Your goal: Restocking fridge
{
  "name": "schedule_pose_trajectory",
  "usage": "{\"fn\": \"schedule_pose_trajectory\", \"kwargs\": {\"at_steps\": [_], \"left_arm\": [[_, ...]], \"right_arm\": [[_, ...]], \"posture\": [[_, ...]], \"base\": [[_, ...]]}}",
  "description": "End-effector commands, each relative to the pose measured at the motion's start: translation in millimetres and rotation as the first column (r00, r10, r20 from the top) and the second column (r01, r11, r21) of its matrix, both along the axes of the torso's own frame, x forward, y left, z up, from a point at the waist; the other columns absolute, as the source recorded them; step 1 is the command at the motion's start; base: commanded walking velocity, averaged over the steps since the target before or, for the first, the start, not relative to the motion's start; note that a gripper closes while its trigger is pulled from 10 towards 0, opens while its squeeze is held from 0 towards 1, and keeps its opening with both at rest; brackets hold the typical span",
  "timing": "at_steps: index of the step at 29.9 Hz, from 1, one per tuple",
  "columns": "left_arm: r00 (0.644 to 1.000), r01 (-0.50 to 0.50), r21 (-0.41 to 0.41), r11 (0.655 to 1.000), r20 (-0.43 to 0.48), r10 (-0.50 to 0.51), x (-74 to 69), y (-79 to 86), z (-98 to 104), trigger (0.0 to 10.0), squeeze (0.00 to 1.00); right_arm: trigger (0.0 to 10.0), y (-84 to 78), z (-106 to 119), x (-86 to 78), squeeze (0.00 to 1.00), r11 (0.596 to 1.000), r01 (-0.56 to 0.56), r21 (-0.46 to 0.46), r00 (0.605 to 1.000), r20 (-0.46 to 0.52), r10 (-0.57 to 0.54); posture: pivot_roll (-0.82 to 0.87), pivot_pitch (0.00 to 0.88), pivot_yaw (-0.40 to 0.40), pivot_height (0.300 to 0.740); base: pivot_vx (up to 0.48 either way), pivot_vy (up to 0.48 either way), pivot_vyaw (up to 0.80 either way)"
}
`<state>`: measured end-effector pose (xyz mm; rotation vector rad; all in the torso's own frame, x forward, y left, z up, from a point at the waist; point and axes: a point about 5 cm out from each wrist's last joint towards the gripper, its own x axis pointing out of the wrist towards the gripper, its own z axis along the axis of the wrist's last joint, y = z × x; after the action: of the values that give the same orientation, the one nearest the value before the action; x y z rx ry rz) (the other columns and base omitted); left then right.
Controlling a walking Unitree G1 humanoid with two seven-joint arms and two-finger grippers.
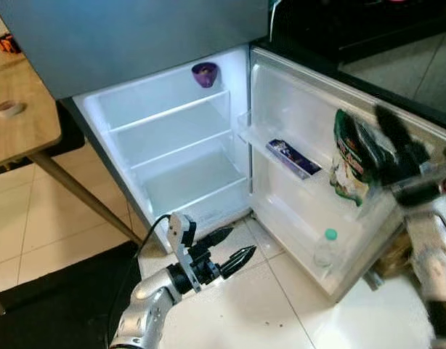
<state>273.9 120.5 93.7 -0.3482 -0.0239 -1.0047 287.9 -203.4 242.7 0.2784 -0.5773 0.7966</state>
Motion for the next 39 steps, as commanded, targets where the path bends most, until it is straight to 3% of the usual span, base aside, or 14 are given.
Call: {"fn": "schedule_pose_trajectory", "kwargs": {"at_steps": [1,3,4,7,8,21,28,29,30,31,32,34,37,39], "left_arm": [[0.999,-0.010,0.009,1.000,-0.034,0.010,-3.1,1.7,-10.6,10.0,0.00],[0.999,-0.016,0.009,1.000,-0.039,0.016,-3.2,2.4,-12.1,10.0,0.00],[0.999,-0.020,0.020,1.000,-0.047,0.021,-3.8,3.6,-16.1,10.0,0.00],[0.998,-0.024,0.035,0.999,-0.057,0.026,-4.4,5.3,-20.7,10.0,0.00],[0.997,-0.034,0.049,0.998,-0.070,0.038,-5.5,7.5,-25.5,10.0,0.00],[0.974,-0.125,0.108,0.986,-0.176,0.143,-13.3,24.9,-57.7,10.0,0.00],[0.935,-0.188,0.196,0.962,-0.264,0.236,-23.1,37.0,-85.0,10.0,0.00],[0.917,-0.209,0.236,0.949,-0.290,0.274,-27.0,41.2,-93.2,10.0,0.00],[0.917,-0.209,0.236,0.949,-0.290,0.274,-27.0,41.2,-93.2,10.0,0.00],[0.903,-0.223,0.275,0.935,-0.304,0.304,-30.4,44.5,-99.9,10.0,0.00],[0.903,-0.223,0.275,0.935,-0.304,0.304,-30.4,44.5,-99.9,10.0,0.00],[0.856,-0.247,0.376,0.893,-0.348,0.382,-42.6,55.5,-116.8,10.0,0.00],[0.829,-0.256,0.420,0.871,-0.368,0.421,-49.8,61.6,-124.5,10.0,0.00],[0.770,-0.268,0.515,0.814,-0.393,0.503,-65.0,75.1,-138.5,10.0,0.00]], "right_arm": [[10.0,13.2,-17.5,-21.8,0.00,0.967,-0.251,-0.041,0.967,-0.045,0.249],[10.0,16.1,-25.9,-29.0,0.00,0.947,-0.314,-0.059,0.948,-0.074,0.310],[4.6,17.5,-42.1,-31.4,0.00,0.934,-0.351,-0.073,0.929,-0.151,0.338],[4.0,17.7,-60.7,-31.6,0.00,0.927,-0.367,-0.082,0.909,-0.241,0.339],[0.0,15.1,-76.7,-31.0,0.00,0.929,-0.361,-0.080,0.897,-0.303,0.322],[0.0,-14.4,-166.9,-55.2,0.00,0.910,-0.397,-0.121,0.698,-0.683,0.213],[0.0,-39.4,-227.0,-64.7,0.00,0.905,-0.272,-0.326,0.558,-0.820,-0.128],[7.4,-46.8,-239.7,-64.9,0.00,0.903,-0.180,-0.390,0.510,-0.822,-0.253],[7.4,-46.8,-239.7,-64.9,0.00,0.903,-0.180,-0.390,0.510,-0.822,-0.253],[10.0,-52.1,-247.9,-65.0,0.00,0.896,-0.106,-0.432,0.464,-0.818,-0.340],[10.0,-52.1,-247.9,-65.0,0.00,0.896,-0.106,-0.432,0.464,-0.818,-0.340],[10.0,-67.9,-262.6,-69.2,0.00,0.827,0.054,-0.560,0.317,-0.775,-0.546],[10.0,-79.0,-264.7,-71.4,0.00,0.770,0.141,-0.622,0.249,-0.731,-0.636],[10.0,-104.1,-261.7,-75.6,0.00,0.653,0.316,-0.689,0.105,-0.658,-0.745]], "posture": [[-0.10,0.092,0.068,0.740],[-0.10,0.092,0.068,0.740],[-0.10,0.087,0.064,0.740],[-0.10,0.099,0.060,0.740],[-0.10,0.099,0.061,0.740],[-0.10,0.095,0.046,0.740],[-0.10,0.077,0.032,0.740],[-0.10,0.072,0.030,0.740],[-0.10,0.072,0.030,0.740],[-0.10,0.064,0.026,0.740],[-0.10,0.064,0.026,0.740],[-0.09,0.051,0.024,0.740],[-0.09,0.046,0.026,0.740],[-0.08,0.041,0.024,0.740]], "base": [[0.000,0.000,0.00],[0.000,0.000,0.00],[0.000,0.000,0.00],[0.000,0.000,0.00],[0.000,0.000,0.00],[0.000,0.000,0.00],[0.000,0.000,0.00],[0.000,0.000,0.00],[0.000,0.000,0.00],[0.000,0.000,0.00],[0.000,0.000,0.00],[0.000,0.000,0.00],[0.000,0.000,0.00],[0.000,0.000,0.00]]}}
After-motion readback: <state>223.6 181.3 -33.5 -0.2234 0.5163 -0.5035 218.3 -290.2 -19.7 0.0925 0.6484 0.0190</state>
